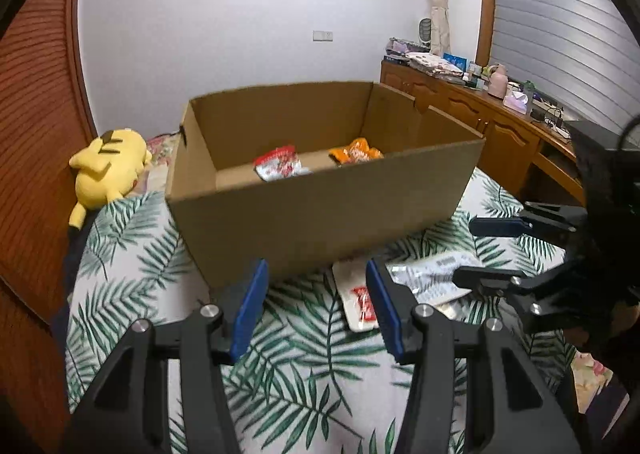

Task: Organize snacks
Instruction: 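Move both tools back toward the white wrapper beside the box, then close the right tool on the white wrapper while the left tool grasps the clear packet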

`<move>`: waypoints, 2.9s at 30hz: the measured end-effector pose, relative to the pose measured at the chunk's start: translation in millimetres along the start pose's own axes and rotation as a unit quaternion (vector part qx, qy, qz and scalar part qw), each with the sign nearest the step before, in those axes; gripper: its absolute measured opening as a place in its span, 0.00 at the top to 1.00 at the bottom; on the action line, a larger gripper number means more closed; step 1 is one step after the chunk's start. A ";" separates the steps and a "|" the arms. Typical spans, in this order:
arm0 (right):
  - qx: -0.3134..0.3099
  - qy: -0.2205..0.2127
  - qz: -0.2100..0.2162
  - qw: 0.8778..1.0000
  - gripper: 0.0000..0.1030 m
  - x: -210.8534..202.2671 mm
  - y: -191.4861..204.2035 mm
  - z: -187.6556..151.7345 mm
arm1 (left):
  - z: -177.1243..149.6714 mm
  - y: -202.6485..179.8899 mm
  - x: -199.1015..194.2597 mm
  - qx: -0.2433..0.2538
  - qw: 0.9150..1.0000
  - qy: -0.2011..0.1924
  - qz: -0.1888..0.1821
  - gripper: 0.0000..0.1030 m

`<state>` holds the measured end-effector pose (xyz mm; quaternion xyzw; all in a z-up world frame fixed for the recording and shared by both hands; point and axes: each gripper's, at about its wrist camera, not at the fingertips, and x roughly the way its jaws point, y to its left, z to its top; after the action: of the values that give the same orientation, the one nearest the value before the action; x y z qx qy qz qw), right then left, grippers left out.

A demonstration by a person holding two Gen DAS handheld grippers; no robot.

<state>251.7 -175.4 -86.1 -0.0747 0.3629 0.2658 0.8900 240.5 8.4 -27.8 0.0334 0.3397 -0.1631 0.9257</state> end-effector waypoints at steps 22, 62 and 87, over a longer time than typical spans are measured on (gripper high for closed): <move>-0.033 0.092 0.003 0.995 0.23 67.0 -0.5 2.0 | -46.6 13.6 13.6 -0.028 0.999 0.028 -0.001 0.50; -0.081 0.093 0.022 0.992 0.58 33.2 14.8 -7.1 | -64.8 -15.8 10.6 -0.018 0.999 0.044 -0.020 0.50; -0.033 0.076 -0.020 0.996 0.58 -14.7 -20.8 -37.5 | -51.6 -74.7 35.8 0.049 0.991 0.085 -0.089 0.51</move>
<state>231.1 -211.3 -104.4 -0.1310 0.4189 0.2535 0.8621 209.9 -63.3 -86.6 0.0618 0.4102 -0.2575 0.8727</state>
